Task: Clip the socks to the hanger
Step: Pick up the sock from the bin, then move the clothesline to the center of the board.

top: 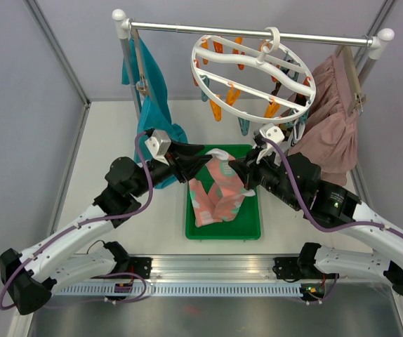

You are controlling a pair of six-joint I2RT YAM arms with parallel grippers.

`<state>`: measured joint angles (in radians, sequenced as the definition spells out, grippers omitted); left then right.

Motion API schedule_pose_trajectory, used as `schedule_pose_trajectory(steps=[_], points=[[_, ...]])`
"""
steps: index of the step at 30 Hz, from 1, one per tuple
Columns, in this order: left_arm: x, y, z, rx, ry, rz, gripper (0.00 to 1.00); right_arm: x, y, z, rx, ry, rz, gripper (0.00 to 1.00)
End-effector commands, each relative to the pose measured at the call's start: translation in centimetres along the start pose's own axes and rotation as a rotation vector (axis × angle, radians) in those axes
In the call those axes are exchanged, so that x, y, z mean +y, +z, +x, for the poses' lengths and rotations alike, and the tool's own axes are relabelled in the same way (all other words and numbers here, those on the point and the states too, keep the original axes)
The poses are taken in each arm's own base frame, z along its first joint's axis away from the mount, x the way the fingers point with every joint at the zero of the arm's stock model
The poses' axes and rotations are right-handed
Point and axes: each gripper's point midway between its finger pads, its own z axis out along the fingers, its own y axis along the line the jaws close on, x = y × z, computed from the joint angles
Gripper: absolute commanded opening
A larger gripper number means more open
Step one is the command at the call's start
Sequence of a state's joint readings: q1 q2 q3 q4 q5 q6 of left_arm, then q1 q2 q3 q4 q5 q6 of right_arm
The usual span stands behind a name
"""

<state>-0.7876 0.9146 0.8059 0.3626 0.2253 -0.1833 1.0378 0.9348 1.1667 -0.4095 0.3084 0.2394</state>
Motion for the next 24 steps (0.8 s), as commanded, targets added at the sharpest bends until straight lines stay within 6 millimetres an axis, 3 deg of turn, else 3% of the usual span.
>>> schedule_pose_trajectory(steps=[1, 8, 14, 16, 17, 22, 24], points=[[-1.3, 0.6, -1.4, -0.059, 0.051, 0.082, 0.48, 0.4, -0.5, -0.6, -0.02, 0.031, -0.027, 0.0], [-1.9, 1.3, -0.6, -0.032, 0.04, 0.131, 0.44, 0.6, -0.5, -1.0, -0.032, 0.046, -0.032, 0.0], [-1.8, 1.1, -0.5, -0.047, 0.036, 0.123, 0.21, 0.2, -0.5, -0.8, -0.03, 0.05, -0.01, 0.0], [-1.9, 1.0, -0.9, -0.054, 0.04, 0.126, 0.07, -0.1, -0.5, -0.7, -0.031, 0.053, 0.01, 0.03], [-1.9, 1.0, -1.0, -0.054, 0.04, 0.126, 0.03, -0.4, -0.4, -0.5, -0.027, 0.055, 0.022, 0.07], [-0.6, 1.4, -0.8, -0.018, 0.005, 0.045, 0.02, -1.2, -0.7, -0.9, -0.04, 0.07, 0.069, 0.46], [0.9, 1.6, -0.5, 0.001, -0.008, -0.038, 0.02, -1.1, -1.9, -2.5, -0.084, 0.085, 0.051, 0.6]])
